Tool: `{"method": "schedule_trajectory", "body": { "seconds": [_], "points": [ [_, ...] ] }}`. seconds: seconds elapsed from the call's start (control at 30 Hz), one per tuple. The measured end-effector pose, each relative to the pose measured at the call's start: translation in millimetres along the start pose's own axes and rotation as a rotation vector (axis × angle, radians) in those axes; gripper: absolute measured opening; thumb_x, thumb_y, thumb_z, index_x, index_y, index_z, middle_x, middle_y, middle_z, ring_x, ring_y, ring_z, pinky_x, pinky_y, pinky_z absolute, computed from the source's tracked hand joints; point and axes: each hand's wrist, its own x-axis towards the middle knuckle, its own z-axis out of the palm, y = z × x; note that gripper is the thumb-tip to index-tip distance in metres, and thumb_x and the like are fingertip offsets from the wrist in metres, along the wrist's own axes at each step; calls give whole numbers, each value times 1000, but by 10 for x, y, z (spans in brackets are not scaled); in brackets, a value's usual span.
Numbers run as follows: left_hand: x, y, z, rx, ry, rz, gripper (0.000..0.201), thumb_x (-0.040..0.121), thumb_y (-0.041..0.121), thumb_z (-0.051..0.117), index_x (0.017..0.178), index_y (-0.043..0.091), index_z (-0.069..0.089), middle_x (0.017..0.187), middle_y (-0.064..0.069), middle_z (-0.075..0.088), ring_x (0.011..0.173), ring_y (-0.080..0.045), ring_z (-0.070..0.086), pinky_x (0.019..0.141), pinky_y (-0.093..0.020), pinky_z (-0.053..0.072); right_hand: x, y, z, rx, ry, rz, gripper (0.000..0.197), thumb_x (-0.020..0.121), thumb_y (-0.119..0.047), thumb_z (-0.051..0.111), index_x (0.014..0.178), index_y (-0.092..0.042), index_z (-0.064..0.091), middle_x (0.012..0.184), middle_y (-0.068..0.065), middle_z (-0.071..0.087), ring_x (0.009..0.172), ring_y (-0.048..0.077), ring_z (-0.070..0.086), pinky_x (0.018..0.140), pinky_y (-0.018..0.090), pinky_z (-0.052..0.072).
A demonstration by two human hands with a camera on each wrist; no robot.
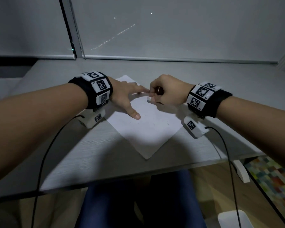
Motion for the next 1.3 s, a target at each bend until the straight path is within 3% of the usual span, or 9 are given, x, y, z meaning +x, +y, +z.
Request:
{"method": "schedule_trajectory", "body": {
  "seconds": [0.13, 0.27, 0.33, 0.5, 0.7, 0.8, 0.93, 1.13, 1.3],
  "points": [
    [-85, -133, -10, -155, 83, 67, 117, 66, 88, 73, 159, 61, 7, 172, 20, 14, 159, -20, 11, 129, -52, 9, 17, 29, 77, -46, -47, 33, 10, 93, -25, 74, 94, -16, 70, 89, -6, 67, 74, 10, 59, 76, 28, 46],
    [-188, -290, -62, -46, 113, -46, 113, 68, 91, 65, 161, 39, 28, 163, 5, 28, 152, -25, 29, 124, -50, 26, -139, 97, 70, -95, -45, 80, 15, 95, -26, 72, 84, -18, 67, 81, -13, 63, 74, 9, 58, 66, 24, 42],
    [-209, -304, -39, 10, 76, -113, 119, 66, 94, 64, 163, 35, 28, 159, 4, 29, 149, -27, 33, 121, -52, 31, -202, 77, 24, -119, -65, 75, 17, 95, -25, 71, 81, -17, 67, 80, -10, 68, 74, 11, 61, 61, 17, 41],
    [-147, -201, 26, -28, 24, -121, 139, 52, 96, 71, 165, 37, 16, 159, 11, 23, 152, -25, 28, 122, -53, 30, -67, 38, -141, -53, 51, 62, 10, 89, -20, 73, 84, -11, 74, 81, 5, 74, 74, 22, 65, 66, 25, 46],
    [-112, -156, 50, 21, -29, -162, 145, 52, 91, 76, 166, 42, 2, 167, 10, 12, 157, -26, 19, 122, -56, 28, 110, -228, 107, 0, 10, -7, 13, 88, -25, 77, 82, -13, 76, 78, 0, 74, 72, 18, 67, 71, 29, 57],
    [-107, -126, 21, 45, -46, -180, 150, 43, 96, 74, 165, 45, 2, 165, 12, 14, 156, -29, 22, 119, -60, 32, 54, -287, 207, -23, 1, -48, 12, 90, -24, 74, 81, -16, 72, 79, -3, 73, 75, 17, 68, 73, 32, 58],
    [-92, -70, -21, 50, -56, -194, 155, 35, 96, 77, 164, 45, 8, 160, 10, 20, 151, -31, 30, 115, -59, 37, -40, -411, 172, -31, -98, -140, 15, 91, -23, 75, 80, -14, 73, 70, -6, 72, 70, 13, 67, 69, 25, 54],
    [-106, -14, -16, 44, -33, -216, 145, 50, 85, 81, 166, 39, 7, 160, 3, 24, 150, -33, 33, 113, -55, 39, 161, -341, 158, -38, -1, -25, 15, 90, -26, 75, 78, -18, 73, 71, -6, 70, 69, 16, 67, 69, 31, 57],
    [-113, -5, -32, 44, -23, -209, 143, 47, 87, 82, 164, 38, 15, 156, 3, 27, 146, -33, 37, 110, -53, 41, -49, -477, 178, -26, -126, -175, 12, 92, -19, 74, 81, -14, 72, 61, -16, 69, 65, 4, 65, 70, 28, 56]
  ]
}}
